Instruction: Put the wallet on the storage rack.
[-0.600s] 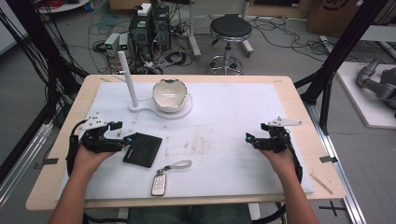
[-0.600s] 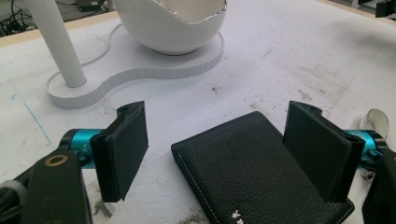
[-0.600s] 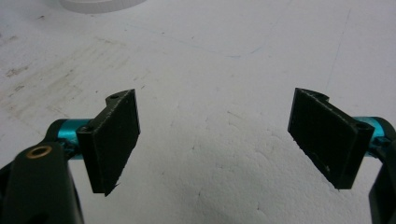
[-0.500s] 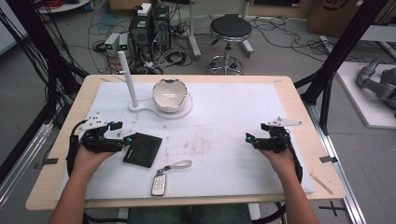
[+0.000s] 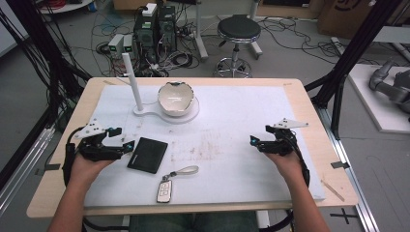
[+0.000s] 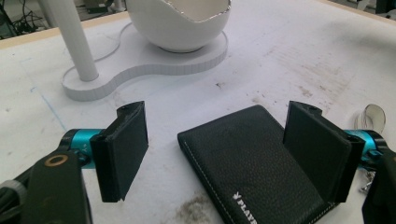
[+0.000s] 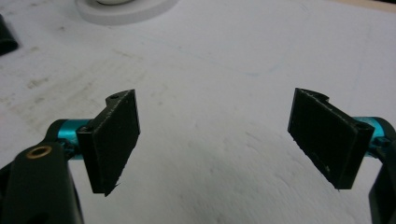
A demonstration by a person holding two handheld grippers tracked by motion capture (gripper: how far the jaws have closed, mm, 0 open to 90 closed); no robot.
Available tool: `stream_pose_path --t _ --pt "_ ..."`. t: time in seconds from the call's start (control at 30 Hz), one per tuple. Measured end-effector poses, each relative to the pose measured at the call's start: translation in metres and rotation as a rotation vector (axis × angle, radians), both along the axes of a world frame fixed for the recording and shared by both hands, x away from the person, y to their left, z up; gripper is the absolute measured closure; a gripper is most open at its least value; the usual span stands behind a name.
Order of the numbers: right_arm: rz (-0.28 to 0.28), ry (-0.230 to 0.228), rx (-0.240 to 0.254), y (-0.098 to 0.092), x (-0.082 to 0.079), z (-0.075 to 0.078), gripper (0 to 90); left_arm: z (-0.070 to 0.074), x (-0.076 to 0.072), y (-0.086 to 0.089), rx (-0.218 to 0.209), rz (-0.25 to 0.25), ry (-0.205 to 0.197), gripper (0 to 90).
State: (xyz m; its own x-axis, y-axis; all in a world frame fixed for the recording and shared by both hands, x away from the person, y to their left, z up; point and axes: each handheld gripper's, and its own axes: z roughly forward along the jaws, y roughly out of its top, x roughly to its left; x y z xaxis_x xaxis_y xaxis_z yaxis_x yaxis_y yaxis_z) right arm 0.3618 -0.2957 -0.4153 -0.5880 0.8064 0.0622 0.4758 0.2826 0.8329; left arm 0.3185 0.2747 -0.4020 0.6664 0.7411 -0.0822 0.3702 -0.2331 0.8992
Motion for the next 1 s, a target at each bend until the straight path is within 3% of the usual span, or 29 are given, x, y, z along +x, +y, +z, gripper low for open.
stream_pose_path --t 0.17,0.27,0.3,0.33,0.37,0.4,0.43,0.47,0.5,0.53,0.57,0.6,0.63,0.67,0.7,0.73,0.77,0.8,0.83,0.87,0.9,1.0 --pt "0.058 -0.003 0.002 0.018 0.006 0.007 16.9 0.000 -0.007 0.007 0.002 0.017 -0.002 22.1" --pt "0.124 -0.008 0.017 0.043 0.016 0.016 16.9 0.001 -0.013 0.014 0.003 0.031 -0.004 22.1" --pt "0.124 -0.008 0.017 0.043 0.016 0.016 16.9 0.001 -0.015 0.017 0.006 0.035 -0.005 22.1" --pt "0.171 -0.002 0.026 0.059 0.023 0.021 16.9 0.001 -0.020 0.022 0.003 0.047 -0.008 22.1" --pt "0.171 -0.002 0.026 0.059 0.023 0.021 16.9 0.001 -0.020 0.022 0.003 0.047 -0.008 22.1" --pt "0.218 0.002 0.024 0.076 0.030 0.025 16.9 0.002 -0.024 0.026 0.003 0.057 -0.013 22.1" --pt "0.218 0.002 0.024 0.076 0.030 0.025 16.9 0.002 -0.024 0.026 0.003 0.057 -0.013 22.1" --pt "0.258 -0.001 0.018 0.094 0.036 0.029 16.9 0.002 -0.028 0.031 0.004 0.065 -0.015 22.1" --pt "0.258 -0.001 0.018 0.094 0.036 0.029 16.9 0.002 -0.028 0.031 0.004 0.065 -0.015 22.1" --pt "0.296 -0.009 0.007 0.114 0.041 0.032 16.9 0.002 -0.031 0.035 -0.002 0.075 -0.015 22.1" --pt "0.296 -0.009 0.007 0.114 0.041 0.032 16.9 0.002 -0.031 0.035 -0.002 0.075 -0.015 22.1" --pt "0.336 0.004 -0.004 0.134 0.046 0.034 16.9 0.002 -0.034 0.039 -0.002 0.086 -0.016 22.1" --pt "0.336 0.004 -0.004 0.134 0.046 0.034 16.9 0.002 -0.034 0.039 -0.002 0.086 -0.016 22.1" --pt "0.367 -0.006 -0.006 0.153 0.049 0.035 16.9 0.002 -0.037 0.042 -0.003 0.095 -0.018 22.1" --pt "0.367 -0.006 -0.006 0.153 0.049 0.035 16.9 0.002 -0.037 0.042 -0.003 0.095 -0.018 22.1" --pt "0.400 0.023 -0.014 0.172 0.053 0.035 16.9 0.002 -0.039 0.044 -0.003 0.100 -0.017 22.1" --pt "0.400 0.023 -0.014 0.172 0.053 0.035 16.9 0.002 -0.040 0.046 -0.004 0.104 -0.017 22.1" --pt "0.426 0.034 -0.024 0.190 0.057 0.034 16.9 0.002 -0.042 0.047 -0.002 0.107 -0.017 22.1" --pt "0.426 0.034 -0.024 0.190 0.057 0.034 16.9 0.001 -0.043 0.049 -0.002 0.114 -0.016 22.1" --pt "0.454 0.060 -0.016 0.207 0.061 0.031 16.9 0.001 -0.045 0.052 -0.003 0.119 -0.016 22.1" --pt "0.454 0.060 -0.016 0.207 0.061 0.031 16.9 0.001 -0.045 0.052 -0.003 0.119 -0.016 22.1" --pt "0.502 0.082 -0.016 0.238 0.065 0.024 16.9 0.001 -0.049 0.056 -0.003 0.133 -0.019 22.1"
